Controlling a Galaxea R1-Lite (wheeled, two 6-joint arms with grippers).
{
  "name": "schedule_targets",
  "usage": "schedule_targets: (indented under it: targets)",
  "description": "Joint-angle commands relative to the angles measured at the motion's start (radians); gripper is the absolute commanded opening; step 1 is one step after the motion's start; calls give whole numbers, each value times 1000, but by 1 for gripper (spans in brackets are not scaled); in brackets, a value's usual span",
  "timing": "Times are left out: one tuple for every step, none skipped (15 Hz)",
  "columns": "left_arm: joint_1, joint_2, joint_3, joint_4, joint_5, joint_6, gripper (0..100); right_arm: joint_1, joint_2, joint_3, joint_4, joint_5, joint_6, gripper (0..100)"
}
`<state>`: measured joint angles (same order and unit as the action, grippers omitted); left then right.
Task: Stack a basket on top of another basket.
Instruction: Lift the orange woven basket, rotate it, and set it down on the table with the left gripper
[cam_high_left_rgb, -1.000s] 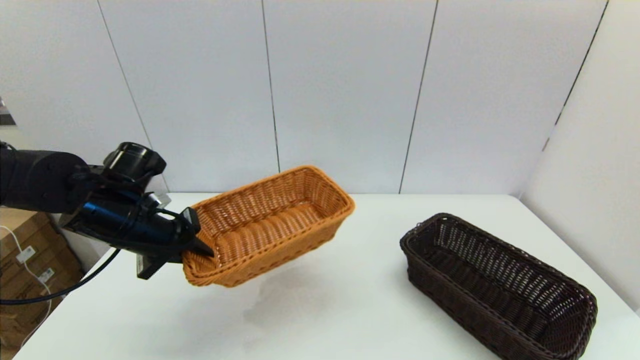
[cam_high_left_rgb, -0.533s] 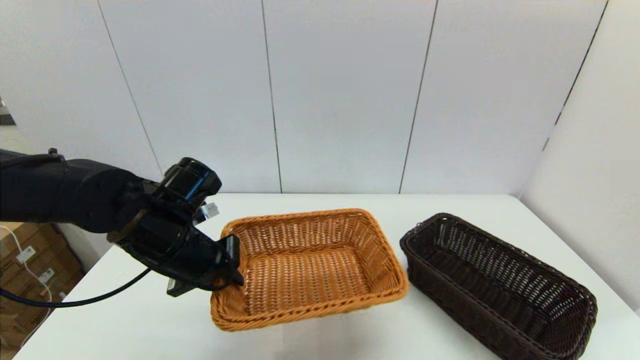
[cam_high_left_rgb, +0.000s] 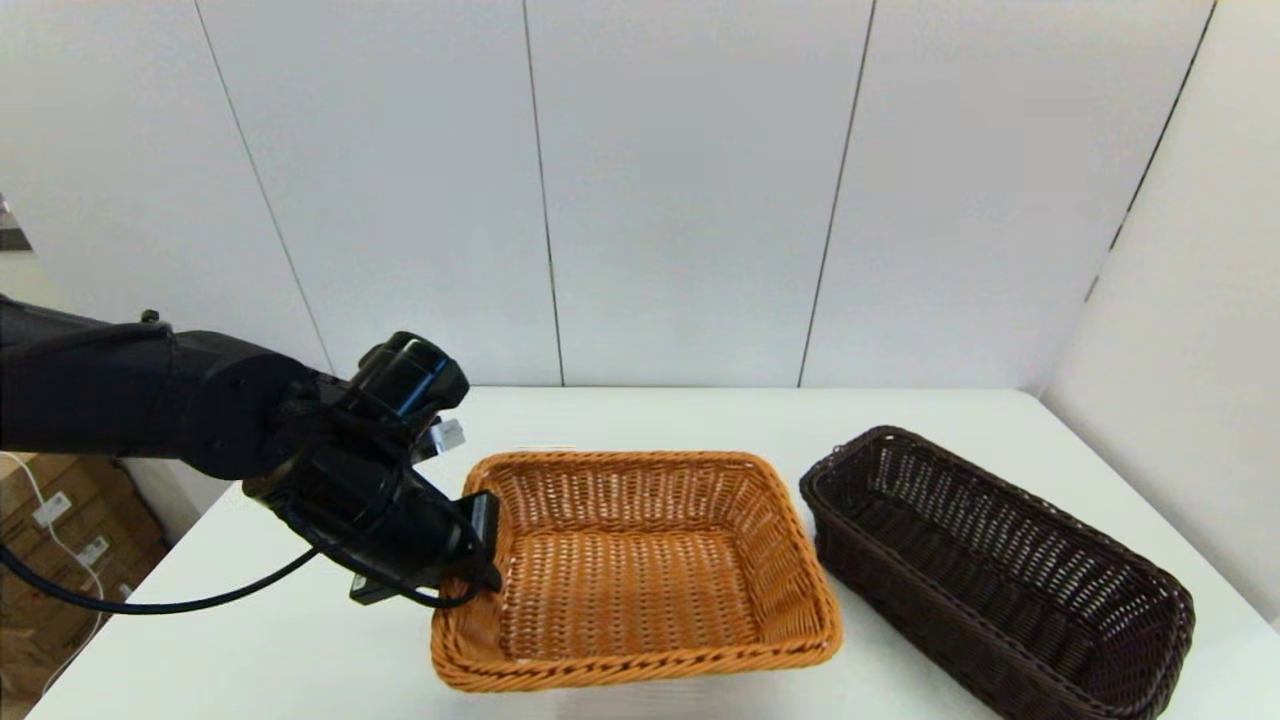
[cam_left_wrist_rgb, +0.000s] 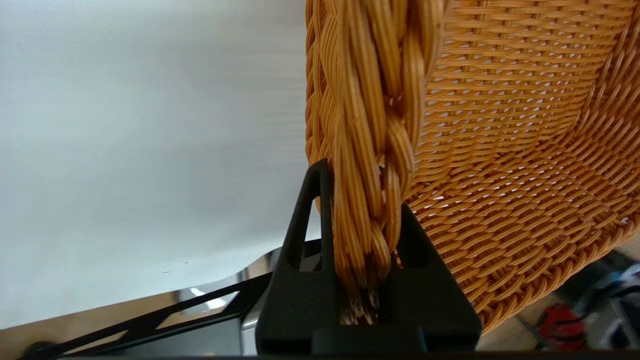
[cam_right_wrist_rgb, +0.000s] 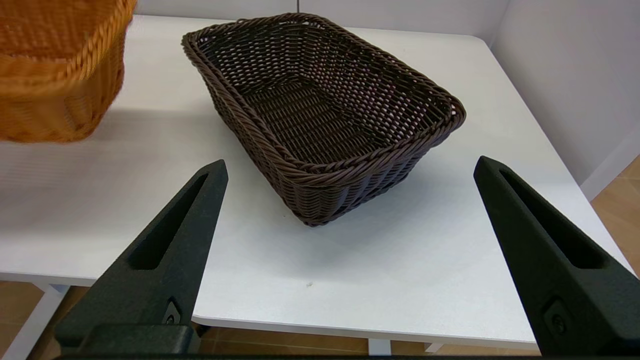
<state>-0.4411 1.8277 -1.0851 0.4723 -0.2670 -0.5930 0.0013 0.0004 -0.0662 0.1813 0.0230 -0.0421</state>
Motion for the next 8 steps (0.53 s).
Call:
schedule_targets:
  targets:
    - [-5, 30, 10, -1, -3, 19, 0, 0, 1, 0, 1, 0, -1, 100]
    - [-5, 38, 10, -3, -4, 19, 0, 0, 1, 0, 1, 0, -1, 100]
    - [-7, 44, 10, -4, -4, 21, 0, 0, 1, 0, 1, 0, -1, 100]
    - [-8, 51, 8, -6, -4, 21, 0, 0, 1, 0, 1, 0, -1, 100]
    - [-8, 55, 8, -6, -4, 19, 0, 0, 1, 0, 1, 0, 1, 100]
    - [-8, 61, 8, -6, -3, 19, 0, 0, 1, 0, 1, 0, -1, 100]
    - [-8, 64, 7, -8, -3, 18, 0, 0, 1, 0, 1, 0, -1, 100]
    - [-8, 64, 7, -12, -3, 15, 0, 0, 1, 0, 1, 0, -1, 100]
